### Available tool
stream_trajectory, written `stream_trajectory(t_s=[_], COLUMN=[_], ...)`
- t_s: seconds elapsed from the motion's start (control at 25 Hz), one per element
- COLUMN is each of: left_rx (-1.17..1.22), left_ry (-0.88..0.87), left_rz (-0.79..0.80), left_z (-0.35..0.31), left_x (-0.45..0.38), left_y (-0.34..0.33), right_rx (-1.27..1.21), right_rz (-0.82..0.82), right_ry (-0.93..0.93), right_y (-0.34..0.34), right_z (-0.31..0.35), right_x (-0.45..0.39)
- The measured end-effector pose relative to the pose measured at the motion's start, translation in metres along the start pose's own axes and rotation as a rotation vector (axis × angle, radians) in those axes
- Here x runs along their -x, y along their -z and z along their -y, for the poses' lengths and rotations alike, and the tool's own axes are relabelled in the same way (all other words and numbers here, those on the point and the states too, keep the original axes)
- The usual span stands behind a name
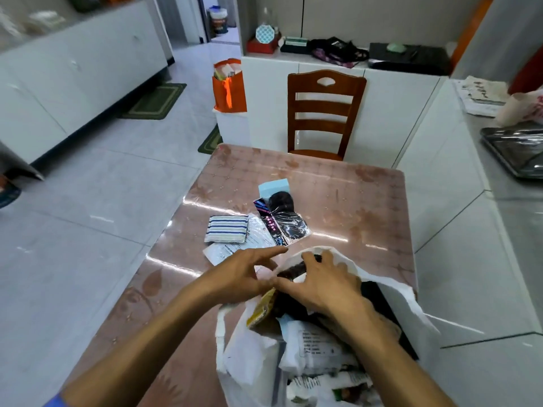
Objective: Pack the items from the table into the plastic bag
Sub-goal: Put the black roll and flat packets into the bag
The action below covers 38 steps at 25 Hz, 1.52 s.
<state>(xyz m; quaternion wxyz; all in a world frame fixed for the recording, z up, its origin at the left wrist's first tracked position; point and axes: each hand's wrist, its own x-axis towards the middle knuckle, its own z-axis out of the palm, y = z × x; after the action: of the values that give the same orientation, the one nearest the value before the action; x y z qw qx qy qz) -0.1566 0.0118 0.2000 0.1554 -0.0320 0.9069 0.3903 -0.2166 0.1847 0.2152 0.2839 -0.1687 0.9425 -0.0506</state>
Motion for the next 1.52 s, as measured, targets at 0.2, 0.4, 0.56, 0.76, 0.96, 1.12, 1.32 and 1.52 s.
stream_trajectory(t_s=[0.2, 0.4, 0.56, 0.76, 0.96, 1.12, 1.32, 1.52], left_rx=[0.208, -0.422, -0.396, -0.415, -0.178, -0.274, -0.107, 0.693], left_ry=[0.398, 0.586, 0.517, 0.543, 0.651, 0.69, 0.419, 0.007], left_rz=[-0.381, -0.089, -0.058, -0.088, -0.213, -0.244, -0.6, -0.624], left_z=[0.103, 0.21, 0.251, 0.225, 0.225, 0.226, 0.181, 0.059], left_x=[-0.055, -0.143, -0.18, -0.185, -0.172, -0.158, -0.107, -0.028], left_y=[0.014, 0.011, 0.018, 0.015, -0.015, -0.011, 0.009, 0.065], right_rx=[-0.222, -0.287, -0.377, -0.402, -0.411, -0.419, -0.404, -0.983], right_rz=[-0.472, -0.466, -0.535, -0.487, -0.477, -0.451, -0.552, -0.471], right_ry=[0.113, 0.141, 0.13, 0.161, 0.191, 0.22, 0.257, 0.266], right_y=[0.044, 0.006, -0.013, -0.012, -0.015, -0.022, -0.017, 0.01], right_z=[0.007, 0.016, 0.001, -0.006, -0.007, -0.009, -0.017, -0.008], right_x=[0.007, -0.032, -0.043, -0.045, -0.043, -0.037, -0.021, -0.005])
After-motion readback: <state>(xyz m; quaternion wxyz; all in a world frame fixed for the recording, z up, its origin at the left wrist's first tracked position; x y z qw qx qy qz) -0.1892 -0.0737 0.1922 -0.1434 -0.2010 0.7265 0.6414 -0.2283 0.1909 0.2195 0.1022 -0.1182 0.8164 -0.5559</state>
